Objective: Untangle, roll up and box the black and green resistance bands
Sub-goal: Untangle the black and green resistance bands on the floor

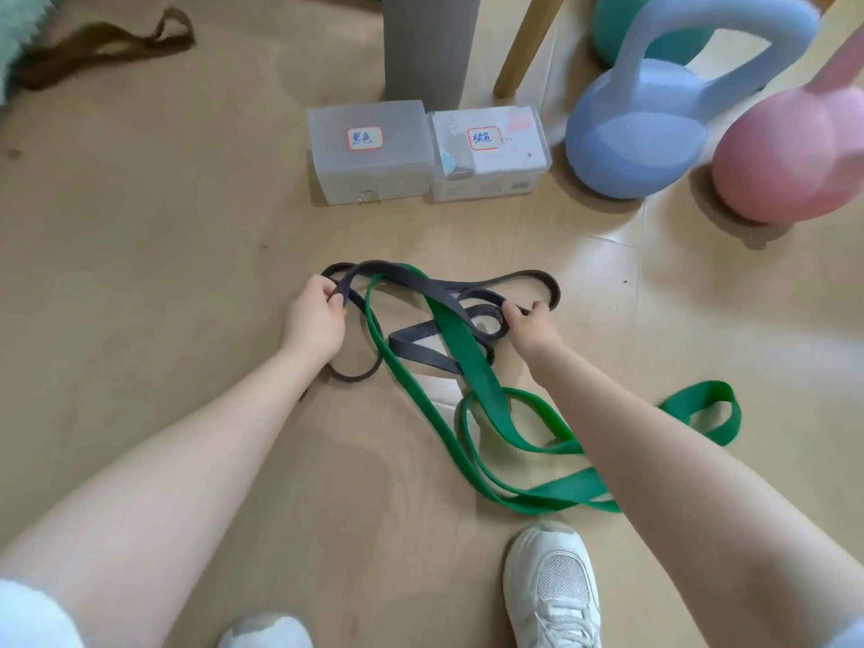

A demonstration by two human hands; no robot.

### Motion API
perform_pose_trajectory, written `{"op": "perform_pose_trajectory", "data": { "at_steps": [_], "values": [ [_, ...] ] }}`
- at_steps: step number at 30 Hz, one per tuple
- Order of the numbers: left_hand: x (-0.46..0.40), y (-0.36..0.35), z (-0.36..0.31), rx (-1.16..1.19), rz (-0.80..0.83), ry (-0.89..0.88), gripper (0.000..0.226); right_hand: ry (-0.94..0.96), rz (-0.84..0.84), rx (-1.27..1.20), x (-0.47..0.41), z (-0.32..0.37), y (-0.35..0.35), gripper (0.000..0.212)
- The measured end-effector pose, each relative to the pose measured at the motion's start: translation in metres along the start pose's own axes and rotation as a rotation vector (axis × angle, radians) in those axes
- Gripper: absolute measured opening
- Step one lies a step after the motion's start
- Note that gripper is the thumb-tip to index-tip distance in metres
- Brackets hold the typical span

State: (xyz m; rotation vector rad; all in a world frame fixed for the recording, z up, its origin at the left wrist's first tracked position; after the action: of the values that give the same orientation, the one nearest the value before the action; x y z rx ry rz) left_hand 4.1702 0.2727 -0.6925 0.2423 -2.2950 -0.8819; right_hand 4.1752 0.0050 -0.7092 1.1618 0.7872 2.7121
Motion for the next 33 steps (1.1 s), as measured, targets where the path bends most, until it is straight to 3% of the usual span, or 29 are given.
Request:
{"op": "perform_pose_trajectory", "data": {
  "at_steps": [3,7,11,14,17,21,23,26,27,30,33],
  "values": [
    [-0.004,-0.003,-0.013,0.072,0.03,-0.062,0.026,-0.172,-0.004,-0.316,-0.024,0.01,-0.02,0.058],
    [-0.013,-0.008,-0.021,0.029,0.113,-0.078,0.045,-0.106,0.014,-0.277,-0.045,0.027,-0.04,0.067],
    [-0.021,-0.011,-0.008,-0.039,0.116,-0.013,0.038,0.171,0.091,-0.283,-0.058,0.062,-0.06,0.052],
    [-0.031,-0.002,0.001,0.027,0.089,-0.021,0.064,0.437,0.18,-0.143,-0.051,0.103,-0.083,0.04],
    [-0.036,0.018,-0.001,-0.004,0.011,-0.181,0.082,0.69,0.342,0.086,-0.034,0.146,-0.116,0.032],
    [-0.029,0.045,-0.006,-0.075,-0.181,-0.394,0.078,0.843,0.712,0.128,0.0,0.185,-0.151,0.041],
    [-0.027,0.045,-0.002,-0.184,-0.212,-0.493,0.065,0.866,0.606,0.058,0.002,0.187,-0.144,0.047],
    [-0.029,0.031,0.003,-0.355,-0.098,-0.502,0.053,0.726,0.096,-0.022,-0.018,0.149,-0.104,0.043],
    [-0.03,0.023,0.003,-0.39,-0.034,-0.503,0.054,0.641,0.007,0.037,-0.024,0.127,-0.092,0.039],
    [-0.03,0.003,-0.007,-0.454,0.062,-0.557,0.057,0.496,0.11,0.476,-0.029,0.061,-0.079,0.035],
    [-0.034,-0.013,-0.014,-0.565,0.09,-0.556,0.049,0.547,0.195,0.701,-0.022,0.034,-0.088,0.041]
  ]
}}
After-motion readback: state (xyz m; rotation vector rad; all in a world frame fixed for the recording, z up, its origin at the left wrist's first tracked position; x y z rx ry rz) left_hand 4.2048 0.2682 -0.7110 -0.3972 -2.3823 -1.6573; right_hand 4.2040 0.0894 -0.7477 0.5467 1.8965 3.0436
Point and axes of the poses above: each hand's wrist, its own x-axis away from the middle knuckle, its own y-axis out of the back of the hand, z = x × y, the point moved 4 cm from there along -x, towards the middle knuckle, and after that the axes turned 6 degrees about y, right-handed, at the moved point
